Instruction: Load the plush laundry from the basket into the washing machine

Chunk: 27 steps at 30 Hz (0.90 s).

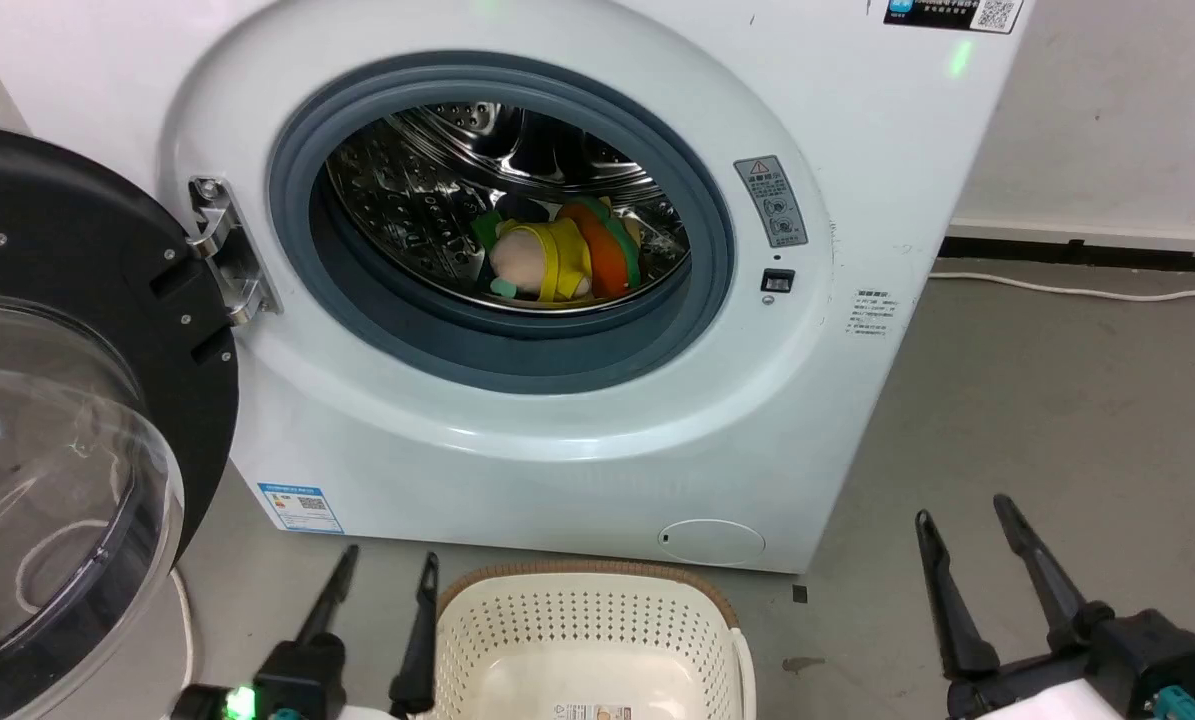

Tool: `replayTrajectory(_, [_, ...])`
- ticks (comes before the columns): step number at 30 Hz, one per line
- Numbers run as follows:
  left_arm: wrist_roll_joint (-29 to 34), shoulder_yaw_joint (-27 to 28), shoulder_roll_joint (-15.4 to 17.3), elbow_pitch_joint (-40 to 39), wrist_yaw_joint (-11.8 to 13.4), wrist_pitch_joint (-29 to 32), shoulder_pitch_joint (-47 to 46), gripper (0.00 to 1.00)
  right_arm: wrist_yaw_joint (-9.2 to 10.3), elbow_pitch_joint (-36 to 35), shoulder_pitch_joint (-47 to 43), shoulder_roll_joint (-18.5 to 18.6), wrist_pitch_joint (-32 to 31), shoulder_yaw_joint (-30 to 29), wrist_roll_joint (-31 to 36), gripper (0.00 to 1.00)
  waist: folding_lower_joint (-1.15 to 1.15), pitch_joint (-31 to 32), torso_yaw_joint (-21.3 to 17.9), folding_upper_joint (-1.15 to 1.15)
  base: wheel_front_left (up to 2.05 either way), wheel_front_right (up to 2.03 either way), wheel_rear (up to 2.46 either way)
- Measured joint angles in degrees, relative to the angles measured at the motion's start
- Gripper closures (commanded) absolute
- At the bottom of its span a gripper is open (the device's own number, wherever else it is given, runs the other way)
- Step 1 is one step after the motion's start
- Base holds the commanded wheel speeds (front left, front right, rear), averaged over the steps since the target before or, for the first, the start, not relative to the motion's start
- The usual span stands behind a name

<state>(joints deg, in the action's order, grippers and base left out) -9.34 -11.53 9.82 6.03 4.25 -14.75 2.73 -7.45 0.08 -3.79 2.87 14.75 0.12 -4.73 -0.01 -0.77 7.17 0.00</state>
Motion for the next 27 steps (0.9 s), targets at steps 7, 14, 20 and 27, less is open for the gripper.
replayTrajectory(7, [0.57,-0.7,0.05,2.42,-1.69,0.0,-0.31,0.0,0.0,2.08,-0.54,0.0,0.0,0.25,-0.15,0.0,0.01,0.08,-0.55,0.0,0.0,0.0,0.0])
replayTrajectory(14, [0.71,-0.6,0.0,2.81,-2.4,0.09,-0.6,1.0,0.0,3.3,-0.64,0.01,-0.02,0.4,-0.14,1.0,0.01,-0.09,-1.15,0.0,0.0,0.0,0.0])
replayTrajectory(20, [0.69,-0.47,-0.02,2.72,-2.41,0.46,-0.59,1.0,0.0,3.26,-0.62,0.01,-0.23,0.35,-0.14,1.0,0.01,-0.06,-1.37,0.0,0.0,0.0,0.0])
replayTrajectory(27, [0.83,0.12,-0.27,2.4,-2.41,1.19,-0.59,1.0,0.0,3.19,-0.57,0.01,-1.16,0.33,0.13,1.0,0.01,-0.01,-1.7,0.0,0.0,0.0,0.0])
